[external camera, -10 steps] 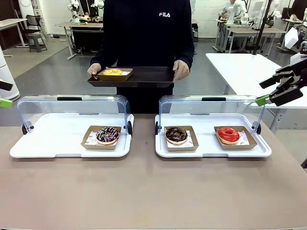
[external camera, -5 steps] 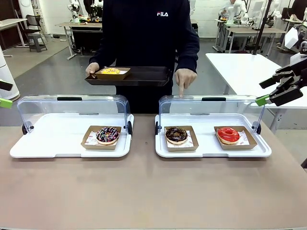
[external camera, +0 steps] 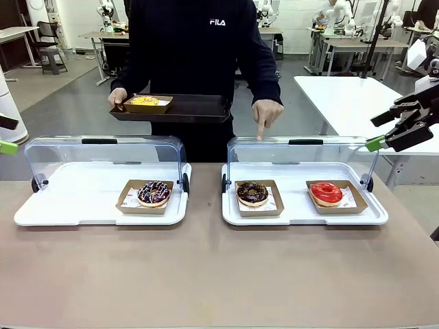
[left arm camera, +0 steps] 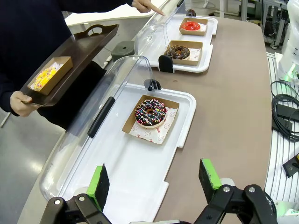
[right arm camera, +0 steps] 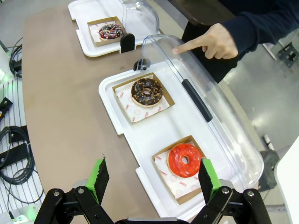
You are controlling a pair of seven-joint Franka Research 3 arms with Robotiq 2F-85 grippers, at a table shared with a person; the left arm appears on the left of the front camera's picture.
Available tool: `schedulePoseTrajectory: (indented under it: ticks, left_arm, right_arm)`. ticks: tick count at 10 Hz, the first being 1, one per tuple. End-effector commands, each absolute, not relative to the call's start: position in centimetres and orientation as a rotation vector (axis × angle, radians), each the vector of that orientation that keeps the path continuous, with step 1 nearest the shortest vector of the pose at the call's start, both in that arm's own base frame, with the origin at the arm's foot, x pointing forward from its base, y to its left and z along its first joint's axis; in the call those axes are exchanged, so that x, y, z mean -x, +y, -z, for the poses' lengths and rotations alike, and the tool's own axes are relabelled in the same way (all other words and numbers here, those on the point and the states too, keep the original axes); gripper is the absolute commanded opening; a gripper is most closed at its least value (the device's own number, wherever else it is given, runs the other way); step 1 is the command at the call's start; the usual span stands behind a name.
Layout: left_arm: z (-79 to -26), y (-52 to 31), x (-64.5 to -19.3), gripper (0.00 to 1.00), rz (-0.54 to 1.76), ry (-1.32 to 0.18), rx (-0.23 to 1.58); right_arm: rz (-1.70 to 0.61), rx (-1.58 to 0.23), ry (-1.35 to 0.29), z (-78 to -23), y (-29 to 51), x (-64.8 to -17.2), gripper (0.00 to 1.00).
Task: Provide the desired donut to the person.
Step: Pick up and lift the Paper togo box containing the Donut pointed at by the person.
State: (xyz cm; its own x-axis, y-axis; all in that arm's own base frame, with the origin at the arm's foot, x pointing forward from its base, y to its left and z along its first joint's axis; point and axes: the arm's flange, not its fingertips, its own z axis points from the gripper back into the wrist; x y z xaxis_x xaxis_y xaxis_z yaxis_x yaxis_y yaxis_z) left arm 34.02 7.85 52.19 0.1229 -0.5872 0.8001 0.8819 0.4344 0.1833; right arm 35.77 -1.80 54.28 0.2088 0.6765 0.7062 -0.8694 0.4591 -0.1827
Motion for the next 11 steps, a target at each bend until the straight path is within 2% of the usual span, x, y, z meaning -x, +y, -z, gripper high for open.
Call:
schedulePoseTrajectory:
  ticks: [1, 11]
  left_arm:
    - [-52.31, 7.82, -33.98, 1.0, 1.101, -0.963, 0.38]
    - [-52.31, 7.82, -33.98, 1.0, 1.101, -0.963, 0.38]
  right_arm:
    - [-1.103, -0.306, -0.836, -53.97, -1.74, -35.83, 1.0]
    - [-1.103, -0.306, -0.836, -53.97, -1.74, -35.83, 1.0]
